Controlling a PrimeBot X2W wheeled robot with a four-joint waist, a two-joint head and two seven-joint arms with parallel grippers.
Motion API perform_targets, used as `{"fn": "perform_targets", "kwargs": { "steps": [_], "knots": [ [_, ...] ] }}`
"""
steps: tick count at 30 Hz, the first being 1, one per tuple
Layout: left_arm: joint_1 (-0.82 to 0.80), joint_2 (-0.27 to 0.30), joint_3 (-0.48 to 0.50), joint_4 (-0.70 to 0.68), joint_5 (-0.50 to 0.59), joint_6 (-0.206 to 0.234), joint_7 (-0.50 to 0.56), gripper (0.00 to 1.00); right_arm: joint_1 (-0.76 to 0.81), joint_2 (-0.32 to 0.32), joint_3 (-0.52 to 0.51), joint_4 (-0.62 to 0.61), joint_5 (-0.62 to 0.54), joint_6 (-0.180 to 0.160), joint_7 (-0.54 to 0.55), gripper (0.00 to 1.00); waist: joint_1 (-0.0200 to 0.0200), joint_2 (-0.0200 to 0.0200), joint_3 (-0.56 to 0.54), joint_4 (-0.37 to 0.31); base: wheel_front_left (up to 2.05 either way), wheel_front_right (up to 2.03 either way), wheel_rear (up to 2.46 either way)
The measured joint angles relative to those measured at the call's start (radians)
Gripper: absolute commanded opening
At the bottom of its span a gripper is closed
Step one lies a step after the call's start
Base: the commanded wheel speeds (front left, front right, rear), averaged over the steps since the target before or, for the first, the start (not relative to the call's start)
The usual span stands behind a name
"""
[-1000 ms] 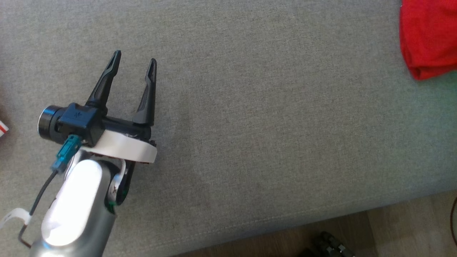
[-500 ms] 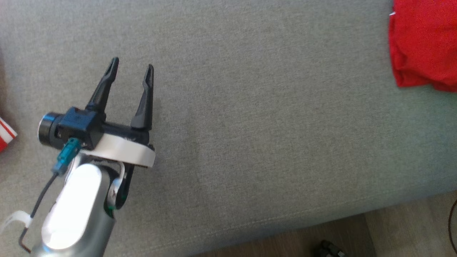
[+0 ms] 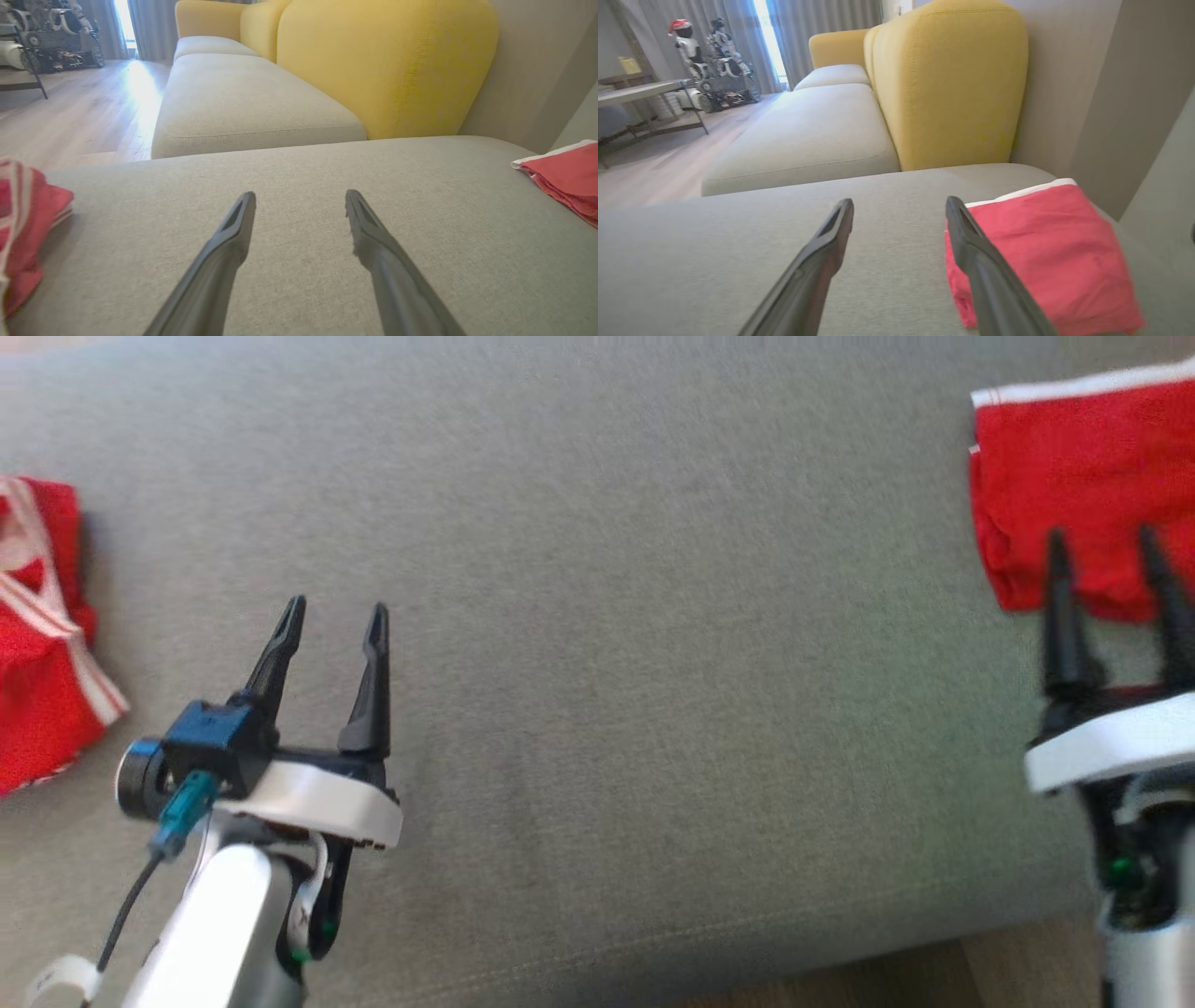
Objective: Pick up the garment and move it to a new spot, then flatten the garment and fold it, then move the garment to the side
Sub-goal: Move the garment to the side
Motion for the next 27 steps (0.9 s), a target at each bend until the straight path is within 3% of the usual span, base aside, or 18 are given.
{"fn": "perform_targets", "kwargs": {
  "steps": [15,27],
  "knots": [
    [0.124,-0.003,0.023,0.011,-0.031,0.039,-0.007,1.0,0.061,0.037,0.145,0.119,-0.028,0.0,-0.085,1.0,0.0,0.0,-0.146,0.152,0.0,0.0,0.0],
    [0.224,0.006,0.017,0.008,-0.04,0.061,0.003,1.0,0.165,0.051,0.153,0.165,-0.053,0.0,-0.101,1.0,0.0,0.0,-0.259,0.19,0.0,0.0,0.0]
  ]
}}
